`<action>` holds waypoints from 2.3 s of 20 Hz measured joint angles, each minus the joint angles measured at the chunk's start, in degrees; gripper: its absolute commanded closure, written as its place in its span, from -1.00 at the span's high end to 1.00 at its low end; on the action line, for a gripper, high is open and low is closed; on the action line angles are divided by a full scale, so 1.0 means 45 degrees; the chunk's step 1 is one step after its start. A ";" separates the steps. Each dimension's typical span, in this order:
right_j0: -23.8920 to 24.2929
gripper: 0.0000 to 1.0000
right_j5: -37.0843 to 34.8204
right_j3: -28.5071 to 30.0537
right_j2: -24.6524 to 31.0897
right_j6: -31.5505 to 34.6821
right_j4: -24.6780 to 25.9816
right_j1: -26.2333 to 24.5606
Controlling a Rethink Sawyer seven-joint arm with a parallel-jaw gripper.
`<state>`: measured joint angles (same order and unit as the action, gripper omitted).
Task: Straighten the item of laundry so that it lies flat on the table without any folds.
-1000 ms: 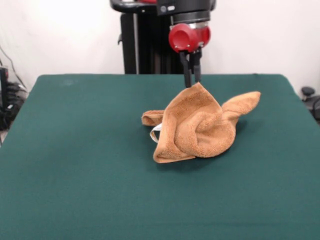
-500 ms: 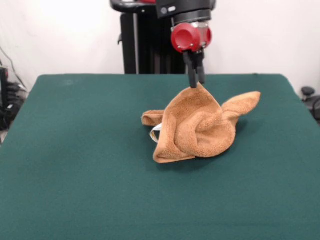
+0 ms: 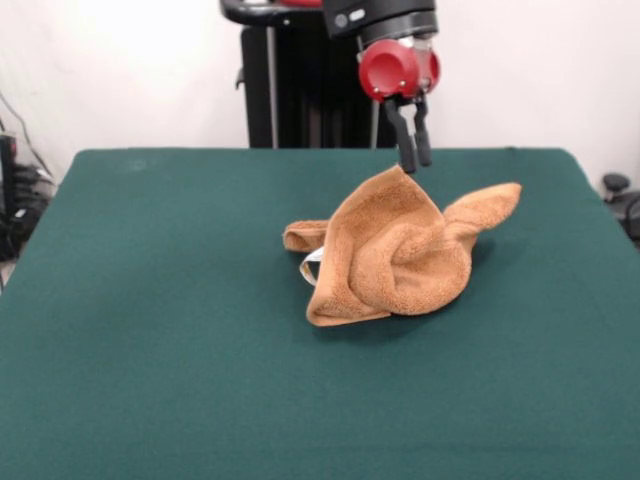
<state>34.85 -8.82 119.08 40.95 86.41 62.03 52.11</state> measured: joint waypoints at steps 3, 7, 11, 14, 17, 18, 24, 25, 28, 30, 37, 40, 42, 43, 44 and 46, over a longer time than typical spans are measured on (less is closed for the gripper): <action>-0.0090 1.00 0.0000 -0.0170 -0.0186 0.0000 -0.0005 -0.0151; -0.0085 1.00 -0.0003 -0.0299 -0.0487 0.0000 -0.0089 -0.0361; -0.0112 1.00 -0.0016 -0.0417 -0.0803 0.0000 -0.0097 -0.0637; -0.0153 1.00 -0.0130 -0.0489 -0.1029 0.0000 -0.0097 -0.0766; -0.0176 1.00 -0.0415 -0.0563 -0.1261 0.0000 -0.0097 -0.0847; -0.0177 1.00 -0.0477 -0.0578 -0.1295 0.0000 -0.0095 -0.0872; -0.0323 1.00 -0.1137 -0.0675 -0.1652 0.0000 -0.0084 -0.1212; -0.0334 1.00 -0.1158 -0.0673 -0.1669 0.0000 -0.0087 -0.1230; -0.0380 1.00 -0.1215 -0.0675 -0.1705 0.0000 -0.0087 -0.1319; -0.0383 1.00 -0.1215 -0.0675 -0.1704 0.0000 -0.0089 -0.1329; -0.0226 1.00 -0.1153 -0.0673 -0.1687 0.0000 -0.0192 -0.1319; 0.0003 1.00 -0.0861 -0.0672 -0.1597 0.0000 -0.0260 -0.1254; 0.0100 1.00 -0.0662 -0.0670 -0.1533 0.0000 -0.0328 -0.1183; 0.0131 1.00 -0.0592 -0.0670 -0.1500 0.0000 -0.0352 -0.1153; 0.0177 1.00 -0.0503 -0.0670 -0.1435 0.0000 -0.0394 -0.1108; 0.0395 1.00 -0.0232 -0.0670 -0.1093 0.0000 -0.0596 -0.0982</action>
<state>36.63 -9.86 116.07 36.03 86.41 59.34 47.69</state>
